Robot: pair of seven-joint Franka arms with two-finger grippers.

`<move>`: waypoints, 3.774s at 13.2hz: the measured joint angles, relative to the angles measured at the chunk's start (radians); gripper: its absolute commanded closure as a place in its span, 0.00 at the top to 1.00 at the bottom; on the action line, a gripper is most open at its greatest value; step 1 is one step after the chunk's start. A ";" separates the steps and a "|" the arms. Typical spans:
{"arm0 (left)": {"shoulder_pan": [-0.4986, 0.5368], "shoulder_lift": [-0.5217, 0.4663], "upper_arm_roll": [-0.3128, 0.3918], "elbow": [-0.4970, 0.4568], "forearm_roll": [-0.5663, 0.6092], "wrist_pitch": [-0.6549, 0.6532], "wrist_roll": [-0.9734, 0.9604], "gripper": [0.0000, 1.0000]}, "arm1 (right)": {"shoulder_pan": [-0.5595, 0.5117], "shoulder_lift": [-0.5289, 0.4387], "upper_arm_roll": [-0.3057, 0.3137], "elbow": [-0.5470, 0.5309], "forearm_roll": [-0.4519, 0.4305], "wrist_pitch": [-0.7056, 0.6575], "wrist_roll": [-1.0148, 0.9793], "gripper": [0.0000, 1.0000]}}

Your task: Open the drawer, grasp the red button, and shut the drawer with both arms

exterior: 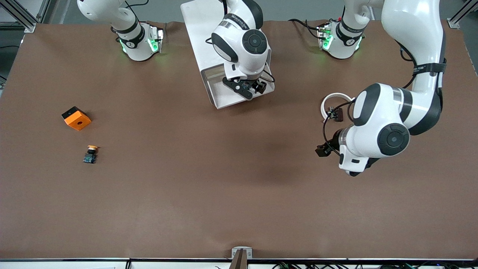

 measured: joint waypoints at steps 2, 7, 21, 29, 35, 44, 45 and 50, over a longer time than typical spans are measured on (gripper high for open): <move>-0.019 0.000 -0.002 -0.006 0.000 0.002 -0.022 1.00 | 0.004 0.002 0.000 0.000 0.000 0.000 0.000 0.88; -0.047 -0.002 -0.045 -0.020 0.000 0.002 -0.171 1.00 | 0.009 0.017 0.000 0.002 0.000 0.001 0.000 0.65; -0.133 -0.098 -0.141 -0.238 0.000 0.150 -0.376 1.00 | 0.005 0.019 -0.012 0.069 0.006 0.001 0.000 0.00; -0.132 -0.125 -0.199 -0.392 -0.057 0.349 -0.375 1.00 | -0.196 -0.023 -0.038 0.190 0.009 -0.191 -0.353 0.00; -0.138 -0.124 -0.308 -0.486 -0.087 0.513 -0.375 1.00 | -0.561 -0.087 -0.051 0.143 -0.077 -0.231 -0.870 0.00; -0.140 -0.109 -0.423 -0.512 -0.088 0.524 -0.380 1.00 | -0.854 -0.088 -0.049 -0.227 -0.138 0.227 -1.239 0.00; -0.140 -0.108 -0.435 -0.512 -0.088 0.524 -0.382 1.00 | -0.876 -0.088 -0.050 -0.274 -0.138 0.290 -1.261 0.00; -0.143 -0.108 -0.484 -0.512 -0.088 0.525 -0.405 1.00 | -0.924 -0.079 -0.049 -0.443 -0.146 0.503 -1.284 0.00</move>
